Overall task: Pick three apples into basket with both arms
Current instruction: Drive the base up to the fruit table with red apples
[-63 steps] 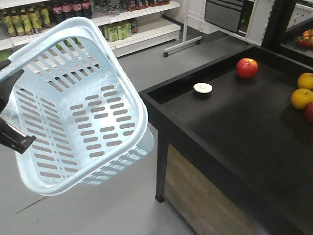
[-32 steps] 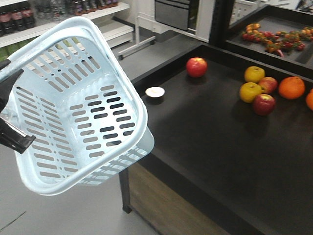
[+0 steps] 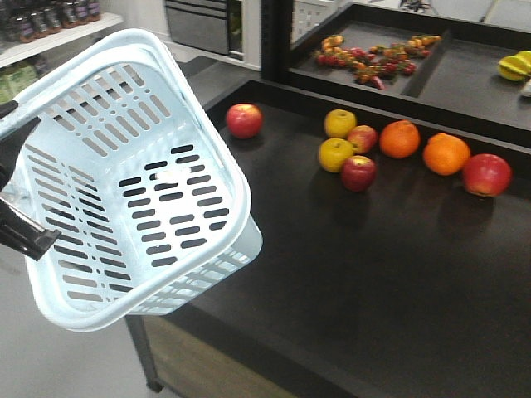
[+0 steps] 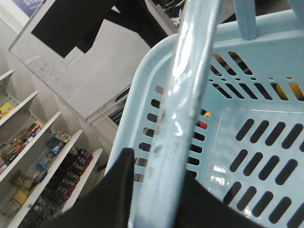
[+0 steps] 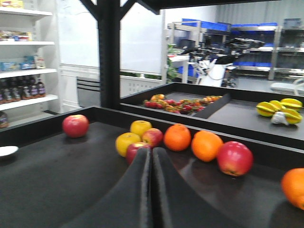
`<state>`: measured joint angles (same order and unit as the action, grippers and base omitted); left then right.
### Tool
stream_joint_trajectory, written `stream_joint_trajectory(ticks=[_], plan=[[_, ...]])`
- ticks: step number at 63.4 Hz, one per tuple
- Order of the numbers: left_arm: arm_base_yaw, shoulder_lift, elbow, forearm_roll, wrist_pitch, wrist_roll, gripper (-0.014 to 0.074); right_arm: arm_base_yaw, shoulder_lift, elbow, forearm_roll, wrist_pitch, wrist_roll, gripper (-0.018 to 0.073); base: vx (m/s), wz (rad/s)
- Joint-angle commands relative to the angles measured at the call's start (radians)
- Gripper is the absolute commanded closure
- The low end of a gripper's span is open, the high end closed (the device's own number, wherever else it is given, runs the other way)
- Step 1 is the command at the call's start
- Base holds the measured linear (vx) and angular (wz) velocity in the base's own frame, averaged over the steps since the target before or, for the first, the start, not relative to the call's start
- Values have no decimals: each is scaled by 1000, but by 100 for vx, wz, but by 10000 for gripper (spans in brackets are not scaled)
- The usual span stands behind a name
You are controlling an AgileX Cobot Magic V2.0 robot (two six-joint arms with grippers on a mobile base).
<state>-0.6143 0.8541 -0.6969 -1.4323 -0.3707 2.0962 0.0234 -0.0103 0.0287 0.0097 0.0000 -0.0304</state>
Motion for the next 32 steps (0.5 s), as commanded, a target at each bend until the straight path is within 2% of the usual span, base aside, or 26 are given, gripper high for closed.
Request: stream_joint_trajectory(ticks=[1, 32], plan=[[-2, -14, -30, 27, -17, -7, 604, 1, -11, 15, -10, -71, -5, 568, 10, -38], [-2, -14, -30, 27, -17, -7, 604, 1, -11, 15, -10, -71, -5, 568, 10, -43]])
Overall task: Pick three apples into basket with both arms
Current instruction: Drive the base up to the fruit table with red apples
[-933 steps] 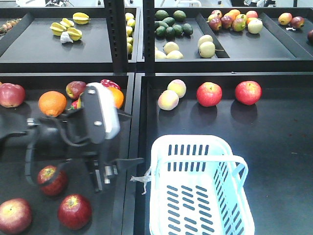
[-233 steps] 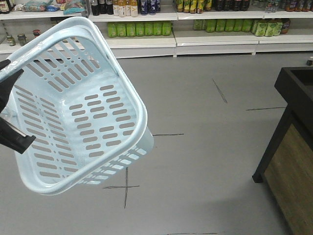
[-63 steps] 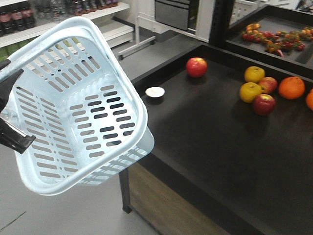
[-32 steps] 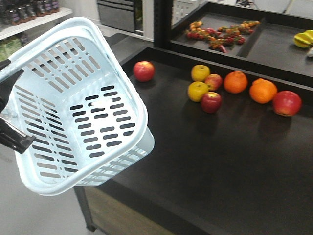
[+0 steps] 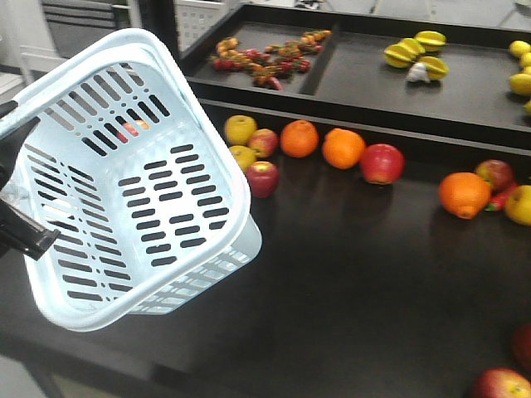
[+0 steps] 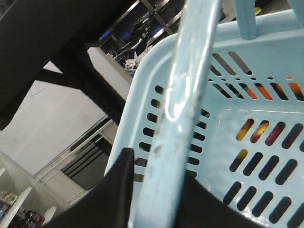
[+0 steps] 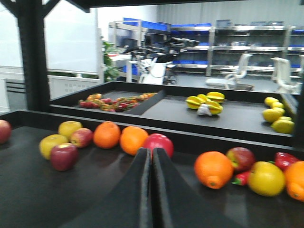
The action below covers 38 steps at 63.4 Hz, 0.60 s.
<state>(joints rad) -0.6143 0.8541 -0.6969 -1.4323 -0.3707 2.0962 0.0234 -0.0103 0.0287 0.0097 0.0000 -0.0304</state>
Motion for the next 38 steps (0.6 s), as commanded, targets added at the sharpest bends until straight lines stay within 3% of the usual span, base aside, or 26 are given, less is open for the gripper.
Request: stream_joint_trajectory(ticks=[1, 38], plan=[[-2, -14, -30, 27, -17, -7, 604, 1, -11, 15, -10, -71, -5, 568, 8, -46], [-2, -14, -30, 27, -17, -7, 604, 1, -11, 15, -10, -71, -5, 568, 6, -41]])
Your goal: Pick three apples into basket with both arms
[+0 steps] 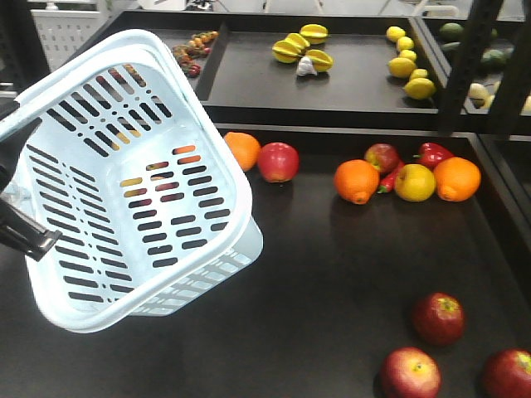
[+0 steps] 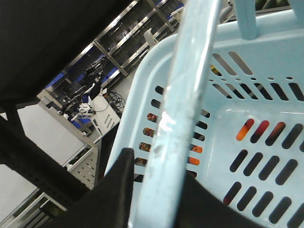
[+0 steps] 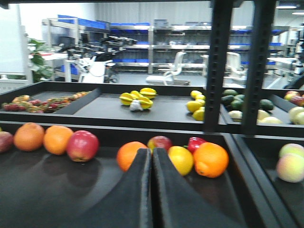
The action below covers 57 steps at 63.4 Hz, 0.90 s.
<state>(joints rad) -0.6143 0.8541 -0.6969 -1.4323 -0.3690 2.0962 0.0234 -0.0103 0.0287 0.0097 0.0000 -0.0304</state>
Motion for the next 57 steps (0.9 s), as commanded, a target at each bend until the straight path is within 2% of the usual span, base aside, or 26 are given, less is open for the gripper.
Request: stream_joint_trajectory(ticks=[1, 22, 57], plan=[[-2, -14, -30, 27, -19, -7, 604, 1, -11, 15, -10, -71, -5, 568, 4, -27], [-2, -14, -30, 27, -19, -7, 604, 1, -11, 15, -10, -71, -5, 568, 3, -18], [-2, -14, -30, 27, -19, -7, 604, 1, -11, 15, -10, -71, -5, 568, 0, -1]])
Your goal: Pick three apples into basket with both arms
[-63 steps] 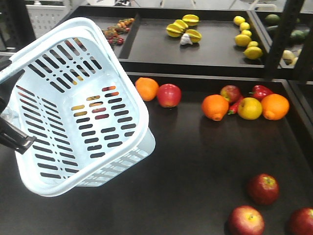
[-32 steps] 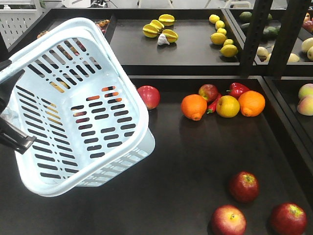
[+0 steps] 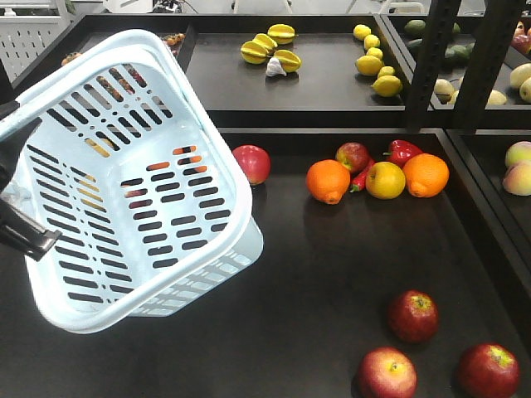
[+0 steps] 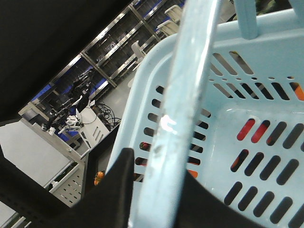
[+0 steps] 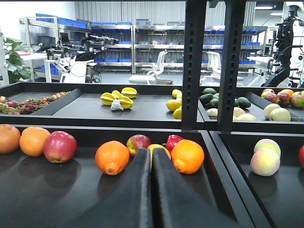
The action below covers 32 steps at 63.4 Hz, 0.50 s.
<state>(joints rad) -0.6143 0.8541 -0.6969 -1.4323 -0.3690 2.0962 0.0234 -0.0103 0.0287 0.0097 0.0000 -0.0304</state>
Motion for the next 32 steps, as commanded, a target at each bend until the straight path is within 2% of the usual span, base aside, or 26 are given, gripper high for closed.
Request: stream_joint_trajectory(ticks=[1, 32], plan=[[-2, -14, -30, 27, -19, -7, 604, 1, -11, 15, -10, -71, -5, 568, 0, 0], [-2, -14, -30, 27, -19, -7, 604, 1, -11, 14, -2, -93, -5, 568, 0, 0]])
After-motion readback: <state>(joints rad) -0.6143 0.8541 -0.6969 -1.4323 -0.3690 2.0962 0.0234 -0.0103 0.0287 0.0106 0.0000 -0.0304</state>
